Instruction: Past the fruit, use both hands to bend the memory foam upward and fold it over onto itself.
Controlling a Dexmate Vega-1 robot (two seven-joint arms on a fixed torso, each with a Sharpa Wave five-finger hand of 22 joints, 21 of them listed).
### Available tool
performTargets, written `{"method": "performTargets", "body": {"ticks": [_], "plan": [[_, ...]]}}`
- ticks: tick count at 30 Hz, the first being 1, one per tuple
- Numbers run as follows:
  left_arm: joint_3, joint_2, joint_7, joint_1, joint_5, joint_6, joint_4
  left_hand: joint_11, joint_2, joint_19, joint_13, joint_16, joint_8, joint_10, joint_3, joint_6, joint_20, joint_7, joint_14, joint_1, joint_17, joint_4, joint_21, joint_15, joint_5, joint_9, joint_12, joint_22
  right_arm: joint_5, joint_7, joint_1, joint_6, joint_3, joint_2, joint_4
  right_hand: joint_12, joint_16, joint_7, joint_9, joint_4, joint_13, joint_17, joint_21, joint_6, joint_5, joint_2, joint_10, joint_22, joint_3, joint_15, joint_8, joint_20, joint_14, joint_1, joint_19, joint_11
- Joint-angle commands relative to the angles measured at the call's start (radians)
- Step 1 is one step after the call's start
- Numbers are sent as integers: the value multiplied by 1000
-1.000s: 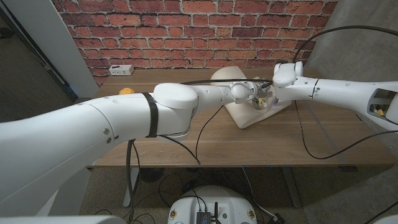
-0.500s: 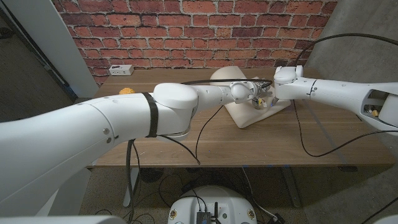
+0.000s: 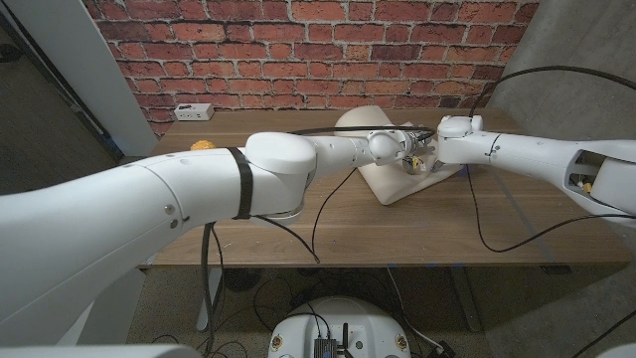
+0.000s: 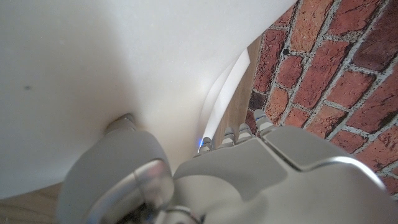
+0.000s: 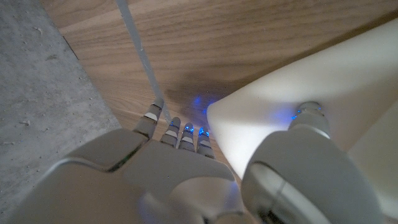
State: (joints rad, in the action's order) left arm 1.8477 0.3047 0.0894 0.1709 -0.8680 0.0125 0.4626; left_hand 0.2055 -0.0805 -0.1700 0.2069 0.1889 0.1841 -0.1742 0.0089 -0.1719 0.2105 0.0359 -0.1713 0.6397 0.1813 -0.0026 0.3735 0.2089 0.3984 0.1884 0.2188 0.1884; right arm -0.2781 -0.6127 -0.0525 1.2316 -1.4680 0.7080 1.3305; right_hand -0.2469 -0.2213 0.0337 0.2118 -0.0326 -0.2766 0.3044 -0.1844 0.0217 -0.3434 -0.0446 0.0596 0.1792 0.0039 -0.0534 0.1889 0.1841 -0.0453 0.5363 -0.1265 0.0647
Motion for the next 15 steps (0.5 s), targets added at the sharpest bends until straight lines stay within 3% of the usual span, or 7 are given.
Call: {"method": "performTargets", "body": {"ticks": [1,10,15], "plan": [[17,-1,1,4,0,0,0,10,7,-341,2,6,9,-403,-25,-495,6,-10,-327,7,3,-13,-3,3,3,2,9,5,20,46,12,-20,-34,-42,-75,0,3,-5,3,-2,-2,2,1,5,-8,-3,16,3,-8,0,7,5,-14,-4,14,-1],[8,-2,1,7,0,0,0,-3,33,-297,-1,19,19,-375,-38,-458,5,-34,-274,2,2,1,3,-4,3,1,14,7,11,117,37,-1,-32,-52,-63,1,5,-5,2,1,-3,3,2,1,-11,-10,26,2,-22,-12,10,23,-23,-12,34,7],[-14,-7,1,6,0,0,0,-37,102,-230,-4,32,27,-339,-28,-414,3,-50,-210,-5,1,24,19,-17,3,1,17,10,6,126,31,6,-56,-70,-82,-1,4,-12,2,5,-3,4,2,-5,-12,-11,24,2,-28,-11,13,27,-23,-18,42,4]]}}
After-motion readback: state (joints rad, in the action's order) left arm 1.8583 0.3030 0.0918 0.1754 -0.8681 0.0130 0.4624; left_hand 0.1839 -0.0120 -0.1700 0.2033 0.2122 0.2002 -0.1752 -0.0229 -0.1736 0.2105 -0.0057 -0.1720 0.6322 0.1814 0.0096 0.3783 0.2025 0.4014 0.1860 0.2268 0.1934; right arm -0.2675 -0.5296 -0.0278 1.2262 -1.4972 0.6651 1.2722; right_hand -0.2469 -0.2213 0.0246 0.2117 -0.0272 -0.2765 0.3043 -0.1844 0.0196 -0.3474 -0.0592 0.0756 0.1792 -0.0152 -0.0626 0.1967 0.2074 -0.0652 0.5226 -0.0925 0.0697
